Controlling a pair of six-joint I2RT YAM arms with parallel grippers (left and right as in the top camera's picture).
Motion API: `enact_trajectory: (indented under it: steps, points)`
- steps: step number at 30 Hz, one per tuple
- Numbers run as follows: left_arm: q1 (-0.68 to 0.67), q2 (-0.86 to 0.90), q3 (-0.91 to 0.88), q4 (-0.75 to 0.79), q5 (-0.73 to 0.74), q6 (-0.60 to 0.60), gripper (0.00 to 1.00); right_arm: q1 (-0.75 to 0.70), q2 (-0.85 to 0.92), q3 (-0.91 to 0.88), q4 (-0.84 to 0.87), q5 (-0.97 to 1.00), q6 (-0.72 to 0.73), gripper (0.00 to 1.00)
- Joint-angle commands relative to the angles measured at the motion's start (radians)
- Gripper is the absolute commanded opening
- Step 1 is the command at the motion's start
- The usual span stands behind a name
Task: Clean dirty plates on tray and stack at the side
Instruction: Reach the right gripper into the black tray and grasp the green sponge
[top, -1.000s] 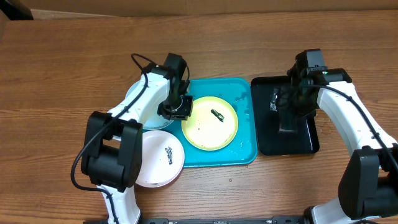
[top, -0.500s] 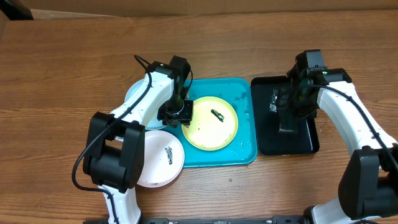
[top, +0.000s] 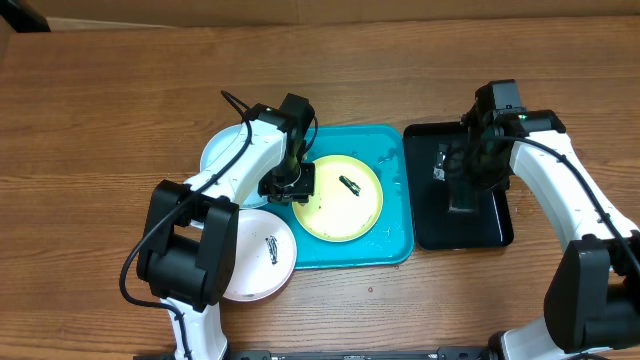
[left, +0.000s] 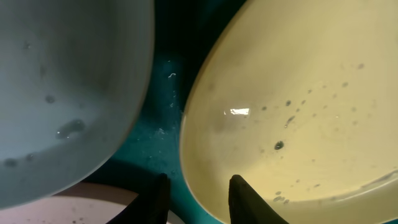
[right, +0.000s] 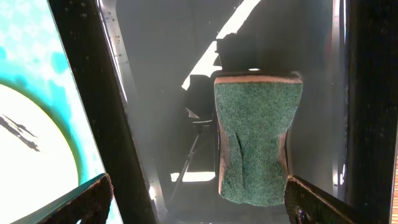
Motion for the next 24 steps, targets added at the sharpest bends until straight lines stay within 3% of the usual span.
enact_trajectory:
  steps: [1, 4, 10, 13, 16, 24]
  points:
    - [-0.003, 0.015, -0.014, 0.001, -0.045, -0.034, 0.33, 0.003, 0.002, -0.004, 0.003, 0.021, -0.007, 0.9]
    - [-0.007, 0.015, -0.031, 0.016, -0.045, -0.034, 0.26, 0.003, 0.002, -0.004, 0.002, 0.028, -0.007, 0.9]
    - [-0.014, 0.015, -0.069, 0.062, -0.045, -0.034, 0.24, 0.003, 0.002, -0.004, -0.004, 0.028, -0.007, 0.9]
    - [-0.012, 0.015, -0.068, 0.07, -0.045, -0.034, 0.18, 0.003, 0.002, -0.004, -0.004, 0.028, -0.006, 0.89]
    - [-0.011, 0.015, -0.066, 0.085, -0.044, -0.033, 0.04, 0.005, 0.002, -0.005, -0.015, 0.027, -0.005, 0.9]
    - [-0.011, 0.014, -0.031, 0.087, -0.045, 0.028, 0.05, 0.046, 0.002, -0.051, -0.028, 0.144, 0.044, 0.89]
